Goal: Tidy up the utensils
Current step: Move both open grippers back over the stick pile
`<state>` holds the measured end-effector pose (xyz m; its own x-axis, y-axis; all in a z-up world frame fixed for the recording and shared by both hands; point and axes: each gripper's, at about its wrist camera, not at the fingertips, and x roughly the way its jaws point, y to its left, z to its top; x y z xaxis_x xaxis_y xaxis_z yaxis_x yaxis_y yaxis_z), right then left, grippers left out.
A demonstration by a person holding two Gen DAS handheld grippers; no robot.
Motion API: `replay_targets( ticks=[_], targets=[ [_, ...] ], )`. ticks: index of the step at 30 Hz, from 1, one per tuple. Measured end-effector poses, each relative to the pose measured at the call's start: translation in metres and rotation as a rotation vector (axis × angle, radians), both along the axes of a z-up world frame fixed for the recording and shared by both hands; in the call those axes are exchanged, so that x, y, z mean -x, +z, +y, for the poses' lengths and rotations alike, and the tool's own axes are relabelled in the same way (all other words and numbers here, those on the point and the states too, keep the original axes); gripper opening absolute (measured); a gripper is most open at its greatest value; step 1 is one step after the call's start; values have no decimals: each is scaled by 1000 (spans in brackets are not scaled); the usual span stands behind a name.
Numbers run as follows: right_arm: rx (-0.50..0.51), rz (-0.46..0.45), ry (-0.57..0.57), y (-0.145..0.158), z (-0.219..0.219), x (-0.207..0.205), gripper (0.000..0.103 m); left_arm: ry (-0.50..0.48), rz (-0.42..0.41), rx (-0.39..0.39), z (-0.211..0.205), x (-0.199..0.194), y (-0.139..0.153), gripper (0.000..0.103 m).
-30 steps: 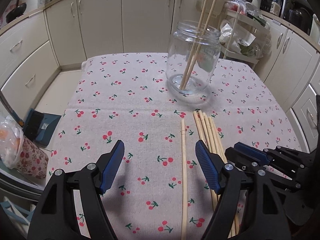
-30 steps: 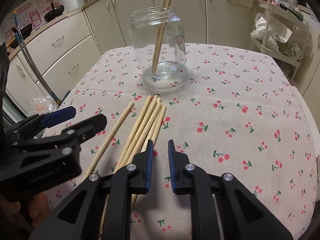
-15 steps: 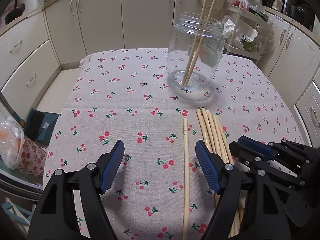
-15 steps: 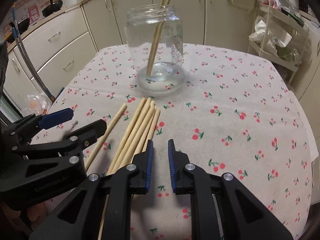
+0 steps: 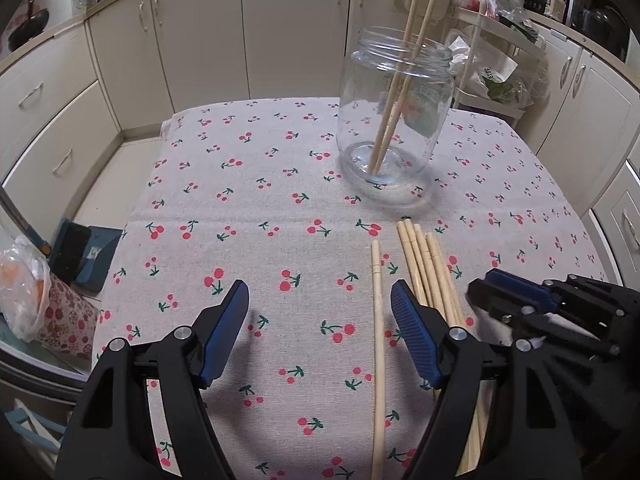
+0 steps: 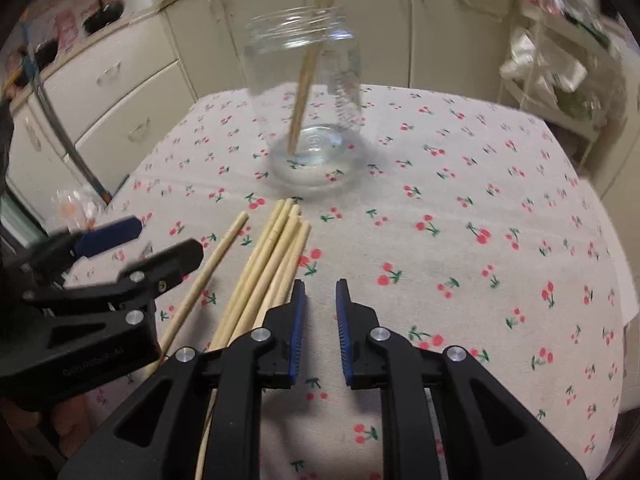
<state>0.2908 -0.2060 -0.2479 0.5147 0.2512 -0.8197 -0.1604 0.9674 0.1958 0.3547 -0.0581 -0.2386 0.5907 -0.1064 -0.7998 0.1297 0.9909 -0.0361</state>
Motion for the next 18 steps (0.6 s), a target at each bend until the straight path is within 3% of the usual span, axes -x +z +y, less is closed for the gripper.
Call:
replay_targets(
  ticks=[5, 14, 18],
  targets=[
    [-47, 12, 38, -1, 6, -5, 17, 7, -1, 10, 1, 0, 2, 70],
    [116, 3, 57, -2, 14, -6, 25, 3, 2, -2, 3, 0, 3, 70],
    [88, 31, 59, -5, 7, -9, 25, -14, -1, -12, -5, -3, 3, 70]
  ],
)
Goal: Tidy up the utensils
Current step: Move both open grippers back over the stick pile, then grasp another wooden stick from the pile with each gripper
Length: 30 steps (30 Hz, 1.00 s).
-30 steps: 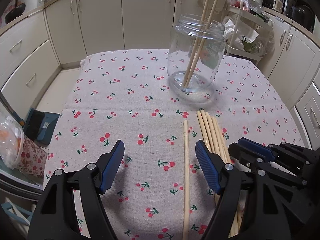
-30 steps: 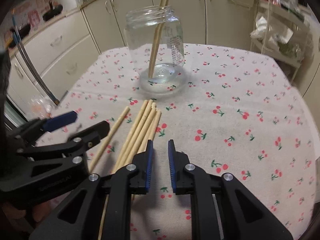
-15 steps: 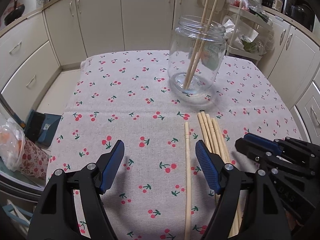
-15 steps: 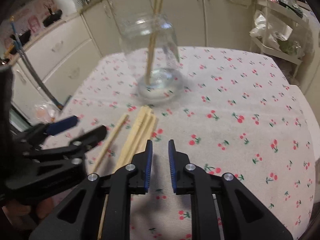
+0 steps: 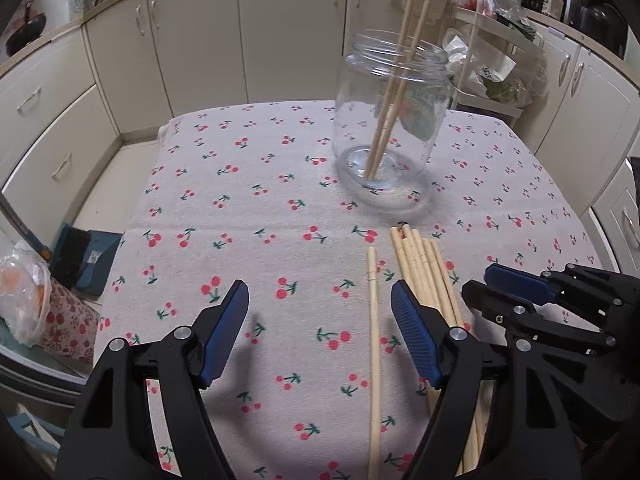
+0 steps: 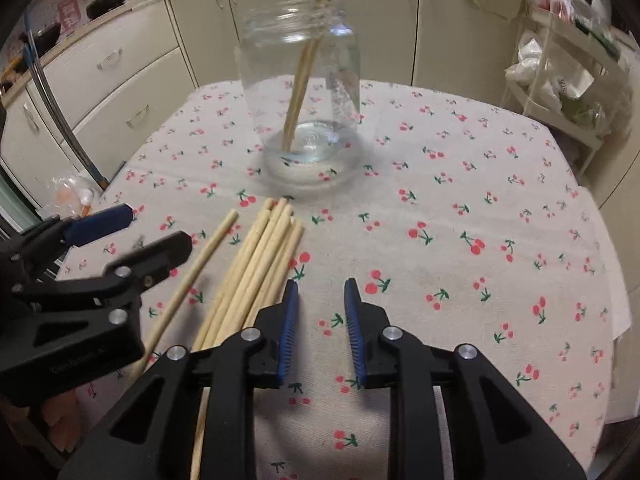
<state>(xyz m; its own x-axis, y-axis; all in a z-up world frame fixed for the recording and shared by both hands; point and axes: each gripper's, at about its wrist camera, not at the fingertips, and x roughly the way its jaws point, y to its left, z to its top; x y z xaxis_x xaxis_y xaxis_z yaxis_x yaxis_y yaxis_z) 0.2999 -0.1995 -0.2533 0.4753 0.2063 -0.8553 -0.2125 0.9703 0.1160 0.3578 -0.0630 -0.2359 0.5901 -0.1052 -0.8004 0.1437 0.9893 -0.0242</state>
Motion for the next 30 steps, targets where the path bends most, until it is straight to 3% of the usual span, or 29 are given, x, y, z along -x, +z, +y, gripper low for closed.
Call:
replay_targets(
  ticks=[6, 16, 23, 30],
  targets=[
    [-110, 6, -20, 5, -6, -4, 25, 8, -4, -10, -1, -3, 3, 70],
    [-78, 1, 8, -2, 9, -16, 24, 36, 5, -14, 10, -7, 2, 70],
    [69, 11, 64, 0, 6, -9, 18, -16, -5, -36, -1, -3, 6, 70],
    [29, 33, 61, -1, -14, -8, 12, -43, 28, -72, -16, -9, -7, 69]
  ],
)
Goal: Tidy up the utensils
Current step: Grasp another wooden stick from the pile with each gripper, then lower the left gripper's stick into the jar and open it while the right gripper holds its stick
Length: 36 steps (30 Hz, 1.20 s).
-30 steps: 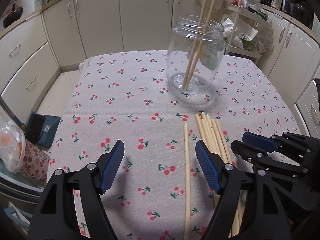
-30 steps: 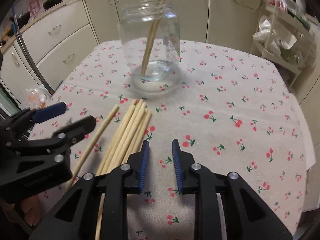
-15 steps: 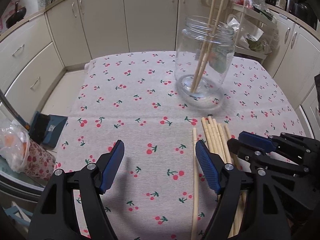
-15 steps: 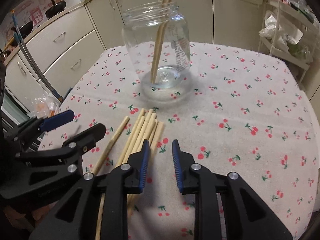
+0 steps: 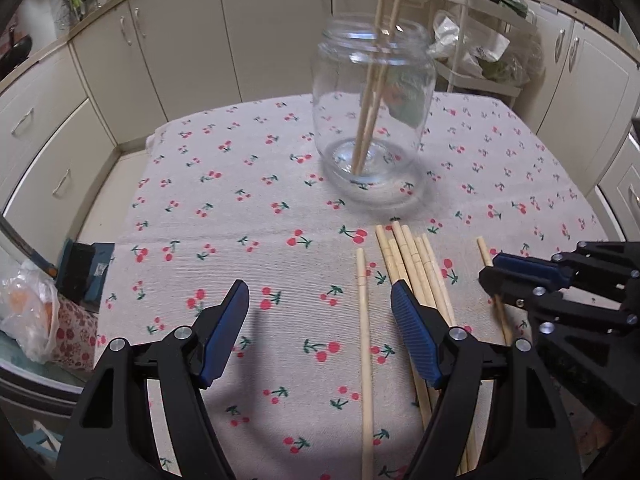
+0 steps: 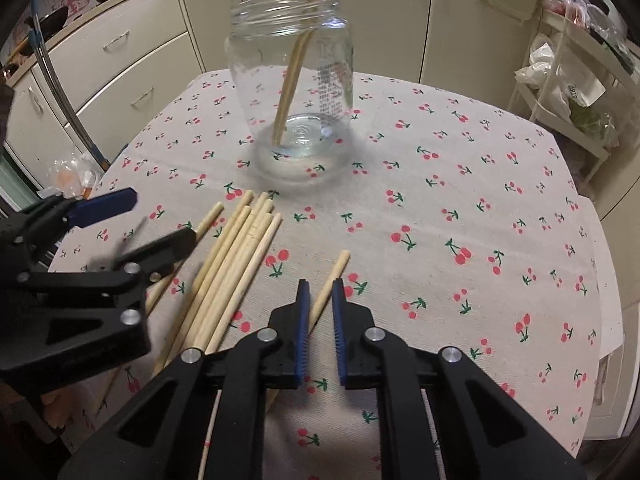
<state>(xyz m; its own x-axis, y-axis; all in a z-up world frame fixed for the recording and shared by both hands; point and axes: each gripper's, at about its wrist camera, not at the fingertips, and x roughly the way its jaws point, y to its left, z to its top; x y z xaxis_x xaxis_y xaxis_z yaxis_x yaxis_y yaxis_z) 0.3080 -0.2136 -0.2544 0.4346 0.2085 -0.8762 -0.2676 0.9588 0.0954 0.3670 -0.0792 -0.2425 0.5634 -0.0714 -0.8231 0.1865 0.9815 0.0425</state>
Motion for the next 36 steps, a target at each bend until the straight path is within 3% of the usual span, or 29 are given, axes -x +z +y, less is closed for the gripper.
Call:
replay_targets(
  ticks=[6, 9, 11, 12, 14, 19, 22, 27, 33, 36],
  targets=[
    [-35, 0, 8, 0, -4, -2, 12, -46, 16, -31, -13, -5, -7, 51],
    [-47, -2, 10, 0, -5, -3, 12, -73, 27, -19, -19, -8, -6, 32],
    [-44, -8, 14, 0, -6, -2, 12, -100, 44, -5, -25, -10, -5, 10],
    [-41, -10, 14, -1, -6, -2, 12, -119, 58, 3, -28, -10, -5, 5],
    [-33, -15, 12, -1, -6, -1, 9, -131, 72, 8, -30, -11, -4, 5],
    [-92, 15, -15, -1, -14, -5, 9, -122, 139, 129, -13, -19, -3, 5],
    [-101, 24, -11, -1, -15, -6, 9, -126, 159, 154, -8, -20, -4, 5],
    [-102, 27, -10, -1, -16, -5, 10, -145, 174, 122, -11, -22, -4, 6],
    [-102, 22, -11, -1, -16, -5, 10, -171, 146, 22, -28, -20, -3, 6],
    [-104, 17, -20, -1, -16, -4, 8, -178, 127, 16, -31, -19, 3, 5]
  ],
)
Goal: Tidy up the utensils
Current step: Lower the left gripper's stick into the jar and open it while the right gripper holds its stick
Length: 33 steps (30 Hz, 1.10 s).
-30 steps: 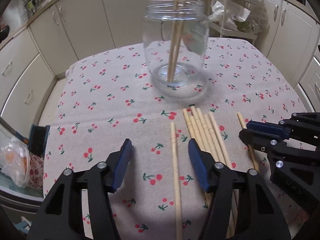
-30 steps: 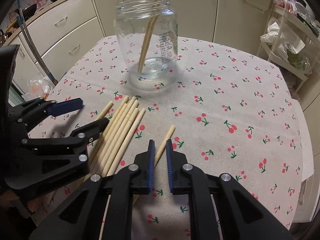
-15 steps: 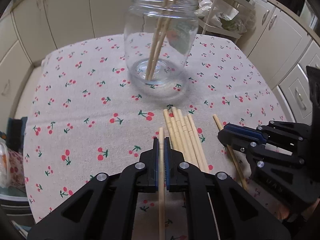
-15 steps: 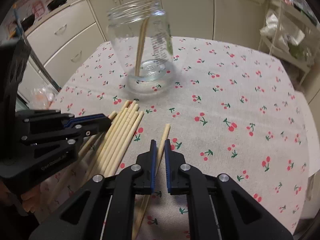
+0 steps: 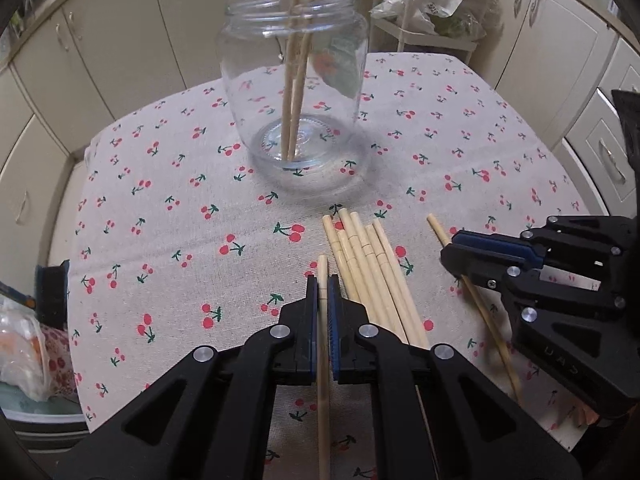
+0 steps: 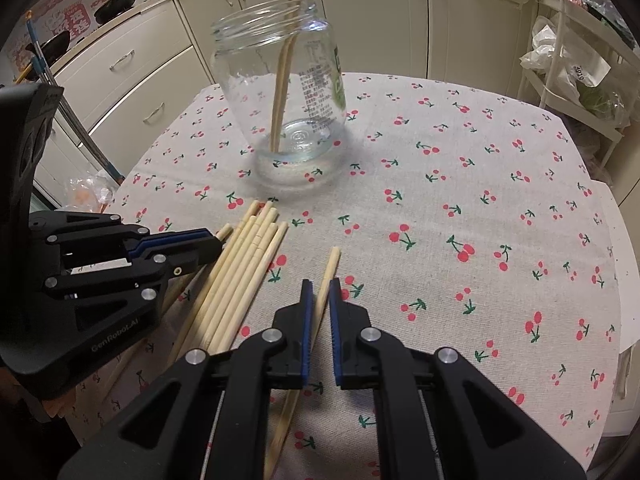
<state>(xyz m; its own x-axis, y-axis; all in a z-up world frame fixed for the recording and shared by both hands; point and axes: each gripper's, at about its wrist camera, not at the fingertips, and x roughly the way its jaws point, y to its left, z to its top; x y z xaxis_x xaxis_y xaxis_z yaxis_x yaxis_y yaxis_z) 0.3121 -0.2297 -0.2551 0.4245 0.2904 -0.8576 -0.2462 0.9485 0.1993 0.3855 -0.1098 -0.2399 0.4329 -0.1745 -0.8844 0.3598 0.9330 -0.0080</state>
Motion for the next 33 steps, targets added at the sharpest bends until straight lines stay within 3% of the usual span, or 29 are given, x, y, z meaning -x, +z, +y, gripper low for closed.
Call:
replay_targets(
  ticks=[5, 11, 15, 24, 28, 33],
  targets=[
    [-58, 22, -33, -1, -8, -2, 6, 64, -152, 113, 21, -2, 51, 5],
    [-130, 46, -64, -4, -18, -5, 6, 127, -441, 367, 48, -18, 129, 5],
    [-148, 45, -75, -4, -21, -5, 6, 176, -596, 446, 49, -27, 160, 5],
    [-169, 44, -81, -4, -21, -6, 6, 289, -824, 517, 38, -57, 196, 5],
    [-178, 45, -86, -5, -22, -7, 6, 323, -881, 511, 29, -73, 200, 5],
    [-181, 42, -85, -5, -23, -8, 6, 352, -903, 482, 21, -96, 183, 5]
  ],
)
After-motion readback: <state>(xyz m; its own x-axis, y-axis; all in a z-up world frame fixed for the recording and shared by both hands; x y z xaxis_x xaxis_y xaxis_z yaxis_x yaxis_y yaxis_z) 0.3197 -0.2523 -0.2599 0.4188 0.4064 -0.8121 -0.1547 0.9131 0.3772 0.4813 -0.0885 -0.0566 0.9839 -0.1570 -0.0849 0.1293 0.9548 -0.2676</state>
